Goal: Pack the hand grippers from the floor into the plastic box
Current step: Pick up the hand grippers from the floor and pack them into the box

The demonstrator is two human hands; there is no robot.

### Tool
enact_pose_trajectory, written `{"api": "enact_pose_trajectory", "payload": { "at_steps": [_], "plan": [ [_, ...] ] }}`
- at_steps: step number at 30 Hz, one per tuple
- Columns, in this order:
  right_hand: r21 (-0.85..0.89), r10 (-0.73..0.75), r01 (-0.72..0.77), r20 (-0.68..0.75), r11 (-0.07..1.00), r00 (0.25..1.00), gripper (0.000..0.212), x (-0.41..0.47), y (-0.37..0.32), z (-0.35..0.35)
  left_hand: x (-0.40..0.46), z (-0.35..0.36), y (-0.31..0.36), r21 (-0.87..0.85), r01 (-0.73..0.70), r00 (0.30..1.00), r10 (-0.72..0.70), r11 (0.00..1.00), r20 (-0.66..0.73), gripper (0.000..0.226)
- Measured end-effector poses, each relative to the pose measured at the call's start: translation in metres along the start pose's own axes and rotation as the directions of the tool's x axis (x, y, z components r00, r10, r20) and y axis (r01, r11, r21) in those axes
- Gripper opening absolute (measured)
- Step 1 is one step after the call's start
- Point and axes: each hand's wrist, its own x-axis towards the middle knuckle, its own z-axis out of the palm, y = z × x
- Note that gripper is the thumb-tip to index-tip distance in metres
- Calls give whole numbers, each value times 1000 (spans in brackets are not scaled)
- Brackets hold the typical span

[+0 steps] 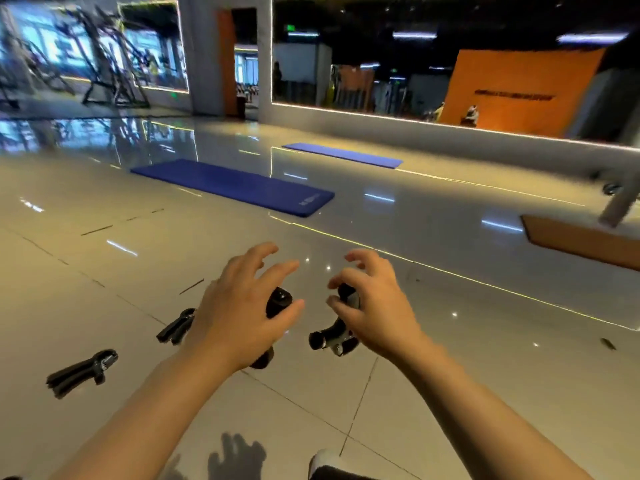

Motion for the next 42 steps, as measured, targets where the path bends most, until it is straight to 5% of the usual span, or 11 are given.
{"api": "enact_pose_trajectory", "payload": {
  "at_steps": [13,26,31,38,42],
  "plan": [
    [2,214,-221,-254,975,943,9,-186,-57,-207,-53,-85,217,-311,-254,964,215,916,-155,54],
    [185,509,-477,-401,859,761,10,-314,-20,-206,-95,-78,304,-386,-389,918,387,836,-87,55],
    [-118,493,-575,-393,810,776,12,-352,-12,-232,-110,-46,350,-477,-373,916,398,795,-52,54],
    [-127,621,-719,-416,683,664,17,-437,-7,-257,-164,18,416,-709,-202,882,440,676,168,48],
    [-137,716,-833,-450,535,534,18,-497,-16,-272,-175,10,461,-732,-349,810,581,585,77,43]
  ]
}}
